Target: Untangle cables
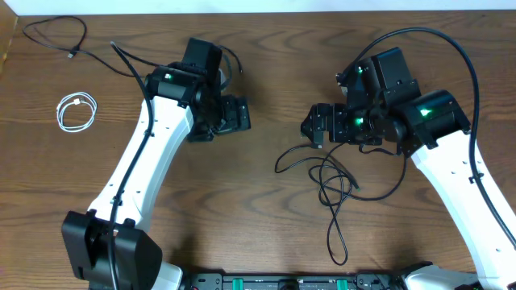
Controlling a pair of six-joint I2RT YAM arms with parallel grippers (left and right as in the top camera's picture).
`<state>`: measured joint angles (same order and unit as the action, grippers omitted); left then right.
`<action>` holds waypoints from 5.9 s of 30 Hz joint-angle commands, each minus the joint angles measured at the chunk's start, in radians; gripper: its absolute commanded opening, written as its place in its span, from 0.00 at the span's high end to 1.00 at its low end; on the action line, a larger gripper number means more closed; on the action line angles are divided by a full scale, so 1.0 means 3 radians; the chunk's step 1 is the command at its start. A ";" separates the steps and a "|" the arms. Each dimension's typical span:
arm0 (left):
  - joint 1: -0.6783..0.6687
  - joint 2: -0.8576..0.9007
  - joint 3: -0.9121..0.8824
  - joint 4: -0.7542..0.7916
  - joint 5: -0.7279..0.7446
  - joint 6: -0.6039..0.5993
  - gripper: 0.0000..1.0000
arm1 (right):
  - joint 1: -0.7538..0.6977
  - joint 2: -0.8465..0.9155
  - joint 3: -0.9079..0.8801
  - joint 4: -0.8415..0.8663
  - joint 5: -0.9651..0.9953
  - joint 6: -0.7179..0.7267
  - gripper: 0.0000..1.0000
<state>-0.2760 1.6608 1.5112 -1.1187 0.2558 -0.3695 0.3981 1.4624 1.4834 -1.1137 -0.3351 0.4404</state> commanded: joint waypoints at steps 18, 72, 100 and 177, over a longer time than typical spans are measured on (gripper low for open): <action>-0.0045 0.0013 -0.0429 -0.0142 -0.0046 -0.0109 0.09 | 0.0118 0.0008 -0.0486 -0.0683 0.0223 0.0013 0.01; -0.0329 0.0013 -0.0502 -0.0169 0.0593 0.0505 0.09 | 0.0277 -0.0003 0.1628 -0.0844 -0.0033 0.0136 0.99; -0.0329 0.0013 -0.0510 -0.0069 0.0594 0.0492 0.09 | -0.0999 0.0173 0.3096 -0.0406 -0.0103 0.0512 0.99; 0.1027 0.0011 -0.0509 0.0444 0.4314 -0.0833 0.10 | 0.0753 0.0477 0.2689 -0.1937 0.0131 -0.1122 0.99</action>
<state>0.0475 1.6608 1.3632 -0.9829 1.3708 -0.6106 0.6193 1.5654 2.2879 -1.6947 -0.2955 0.0937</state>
